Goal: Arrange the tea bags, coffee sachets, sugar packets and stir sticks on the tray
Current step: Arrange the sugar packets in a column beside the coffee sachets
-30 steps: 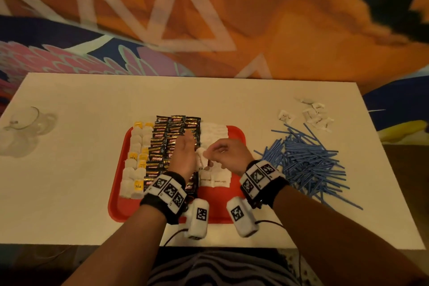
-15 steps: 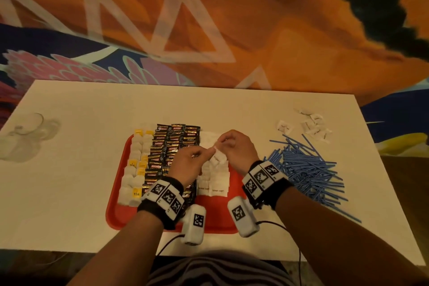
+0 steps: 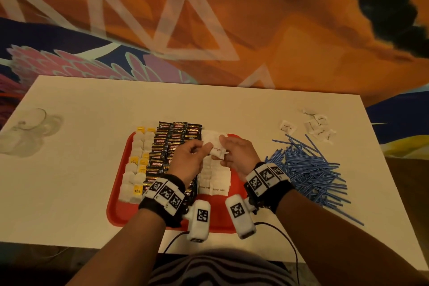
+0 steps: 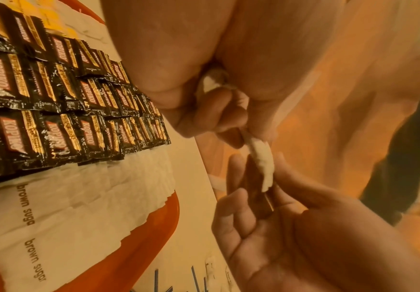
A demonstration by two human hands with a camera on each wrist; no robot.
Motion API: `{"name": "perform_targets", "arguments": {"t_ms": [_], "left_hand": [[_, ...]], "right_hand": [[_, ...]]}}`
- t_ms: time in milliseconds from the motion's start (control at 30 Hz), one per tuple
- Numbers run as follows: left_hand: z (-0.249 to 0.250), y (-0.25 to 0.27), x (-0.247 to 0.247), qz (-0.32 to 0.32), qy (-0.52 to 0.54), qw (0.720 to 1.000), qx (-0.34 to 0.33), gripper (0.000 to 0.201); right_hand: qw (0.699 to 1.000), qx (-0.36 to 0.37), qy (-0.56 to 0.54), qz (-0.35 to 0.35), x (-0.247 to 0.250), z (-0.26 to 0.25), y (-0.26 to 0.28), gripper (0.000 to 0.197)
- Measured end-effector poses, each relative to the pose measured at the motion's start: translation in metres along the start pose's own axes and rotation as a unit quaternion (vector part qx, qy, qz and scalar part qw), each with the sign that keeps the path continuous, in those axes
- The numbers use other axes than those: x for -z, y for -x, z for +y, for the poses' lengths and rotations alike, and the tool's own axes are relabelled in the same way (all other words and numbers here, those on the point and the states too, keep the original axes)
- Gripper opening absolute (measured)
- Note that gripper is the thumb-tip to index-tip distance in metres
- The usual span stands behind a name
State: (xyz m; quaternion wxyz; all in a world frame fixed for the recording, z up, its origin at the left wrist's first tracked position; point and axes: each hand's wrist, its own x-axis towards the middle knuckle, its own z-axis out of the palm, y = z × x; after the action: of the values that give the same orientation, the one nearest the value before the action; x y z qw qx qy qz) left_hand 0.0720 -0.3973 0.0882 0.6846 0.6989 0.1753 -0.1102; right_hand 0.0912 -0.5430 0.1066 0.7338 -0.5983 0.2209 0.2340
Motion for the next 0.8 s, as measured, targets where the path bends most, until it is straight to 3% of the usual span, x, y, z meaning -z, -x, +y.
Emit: {"name": "perform_targets", "arguments": {"t_ms": [167, 267, 400, 567, 633, 800], "left_hand": [[-0.003, 0.003, 0.002, 0.015, 0.026, 1.0, 0.006, 0.016], [-0.004, 0.004, 0.006, 0.022, 0.047, 0.998, 0.032, 0.014], [-0.009, 0.004, 0.012, 0.008, 0.057, 0.997, 0.057, 0.015], [-0.015, 0.01, 0.013, -0.004, 0.062, 0.996, 0.06, 0.008], [-0.017, 0.011, 0.013, -0.012, 0.055, 0.997, 0.058, 0.001], [-0.025, 0.012, 0.014, -0.015, 0.007, 0.999, 0.049, 0.012]], "right_hand": [[0.999, -0.017, -0.042, 0.012, 0.002, 0.006, -0.001, 0.021], [1.0, 0.021, 0.011, 0.004, 0.004, 0.011, 0.002, 0.016], [0.993, 0.097, 0.031, 0.066, 0.007, 0.019, 0.0, 0.019], [0.999, 0.03, 0.023, -0.008, 0.002, 0.024, 0.002, 0.03], [0.998, 0.044, 0.048, 0.014, 0.0, 0.026, 0.002, 0.019], [0.996, 0.057, 0.038, 0.063, -0.002, 0.039, 0.002, 0.015]]}}
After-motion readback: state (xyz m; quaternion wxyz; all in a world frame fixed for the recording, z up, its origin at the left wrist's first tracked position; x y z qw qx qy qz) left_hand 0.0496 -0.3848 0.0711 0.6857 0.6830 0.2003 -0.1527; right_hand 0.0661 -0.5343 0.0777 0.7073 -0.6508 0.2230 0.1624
